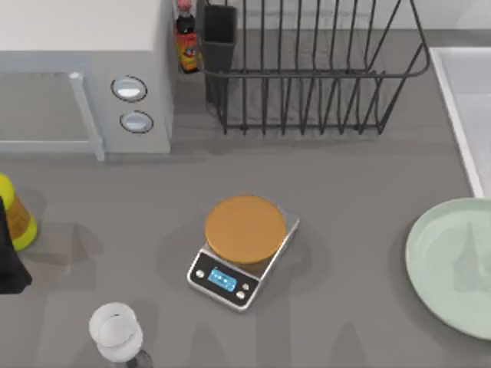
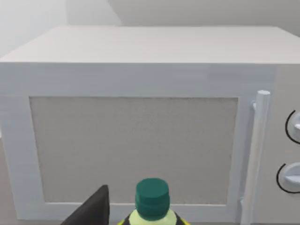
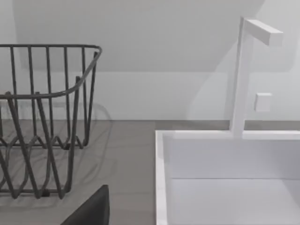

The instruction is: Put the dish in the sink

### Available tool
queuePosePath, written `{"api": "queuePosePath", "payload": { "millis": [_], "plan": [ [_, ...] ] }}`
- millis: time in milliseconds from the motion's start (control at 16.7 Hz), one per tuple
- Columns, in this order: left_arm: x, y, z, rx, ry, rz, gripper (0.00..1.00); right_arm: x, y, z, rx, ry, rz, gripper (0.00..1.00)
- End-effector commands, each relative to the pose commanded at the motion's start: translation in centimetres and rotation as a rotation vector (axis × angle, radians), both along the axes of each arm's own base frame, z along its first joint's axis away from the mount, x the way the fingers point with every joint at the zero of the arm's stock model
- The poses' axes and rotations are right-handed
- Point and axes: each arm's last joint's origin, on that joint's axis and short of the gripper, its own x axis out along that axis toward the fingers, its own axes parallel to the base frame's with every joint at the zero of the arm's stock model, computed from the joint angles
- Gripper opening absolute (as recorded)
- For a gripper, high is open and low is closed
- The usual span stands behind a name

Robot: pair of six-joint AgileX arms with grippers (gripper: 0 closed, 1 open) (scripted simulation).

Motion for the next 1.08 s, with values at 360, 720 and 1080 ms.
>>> {"api": "queuePosePath", "payload": {
  "millis": [360, 720, 1080],
  "plan": [
    [0.0, 0.0, 0.0, 0.0, 0.0, 0.0, 1.0, 0.0, 0.0, 0.0, 0.0, 0.0, 0.0, 1.0],
    [0.0, 0.0, 0.0, 0.0, 0.0, 0.0, 1.0, 0.7, 0.7, 3.0, 0.057, 0.199, 0.056, 1.0],
    [0.0, 0.0, 0.0, 0.0, 0.0, 0.0, 1.0, 5.3, 3.1, 7.2, 0.122, 0.681, 0.116, 1.0]
  ]
}}
